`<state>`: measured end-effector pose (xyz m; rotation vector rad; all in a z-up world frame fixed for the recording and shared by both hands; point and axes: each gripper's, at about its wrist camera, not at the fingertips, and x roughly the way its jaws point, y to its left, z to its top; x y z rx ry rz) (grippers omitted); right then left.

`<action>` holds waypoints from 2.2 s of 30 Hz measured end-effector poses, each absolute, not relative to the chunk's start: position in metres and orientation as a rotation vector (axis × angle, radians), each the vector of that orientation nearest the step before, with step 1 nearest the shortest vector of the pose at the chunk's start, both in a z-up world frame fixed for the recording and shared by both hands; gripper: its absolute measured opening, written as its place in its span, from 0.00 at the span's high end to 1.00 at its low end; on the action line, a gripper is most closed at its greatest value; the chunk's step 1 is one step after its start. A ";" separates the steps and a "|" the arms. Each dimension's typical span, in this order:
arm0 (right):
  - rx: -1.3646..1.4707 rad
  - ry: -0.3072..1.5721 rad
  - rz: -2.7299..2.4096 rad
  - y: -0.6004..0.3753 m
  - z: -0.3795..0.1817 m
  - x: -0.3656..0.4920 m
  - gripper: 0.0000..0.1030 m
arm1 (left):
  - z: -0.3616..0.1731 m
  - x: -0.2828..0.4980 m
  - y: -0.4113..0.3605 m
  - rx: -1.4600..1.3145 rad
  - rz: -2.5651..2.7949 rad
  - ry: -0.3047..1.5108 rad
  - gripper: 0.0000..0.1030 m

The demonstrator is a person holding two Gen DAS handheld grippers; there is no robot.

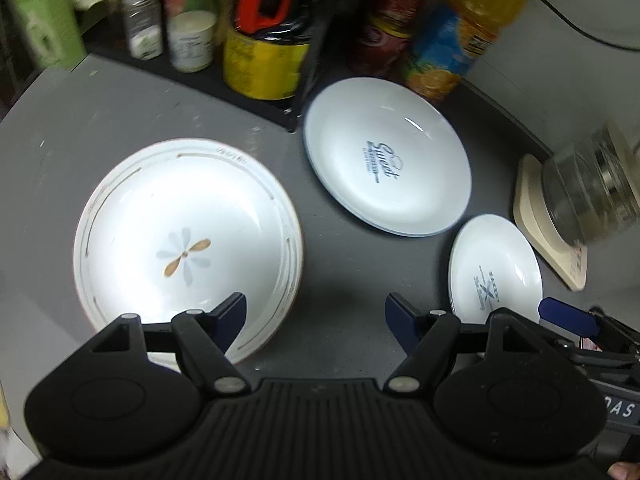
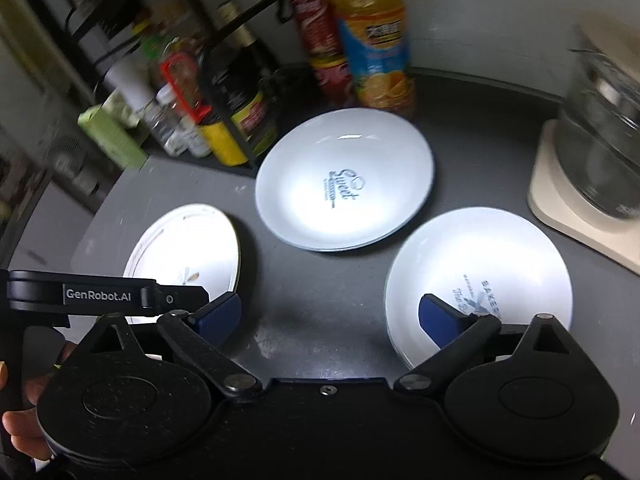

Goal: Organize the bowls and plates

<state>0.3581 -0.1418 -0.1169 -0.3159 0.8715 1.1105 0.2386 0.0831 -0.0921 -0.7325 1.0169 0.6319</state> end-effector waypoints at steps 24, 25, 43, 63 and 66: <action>-0.389 0.854 1.119 -0.103 -0.130 0.377 0.06 | -0.102 0.223 0.091 -0.874 0.780 0.930 0.28; -0.354 0.868 1.100 -0.104 -0.129 0.383 0.06 | -0.102 0.227 0.095 -0.876 0.768 0.928 0.28; -0.240 0.862 0.905 -0.068 -0.155 0.453 0.27 | -0.130 0.289 0.158 -0.895 0.627 0.899 0.51; -0.195 0.921 0.822 -0.046 -0.188 0.496 0.43 | -0.176 0.328 0.197 -0.952 0.624 0.913 0.76; -0.174 0.943 0.814 -0.046 -0.193 0.501 0.49 | -0.184 0.333 0.198 -0.964 0.626 0.926 0.79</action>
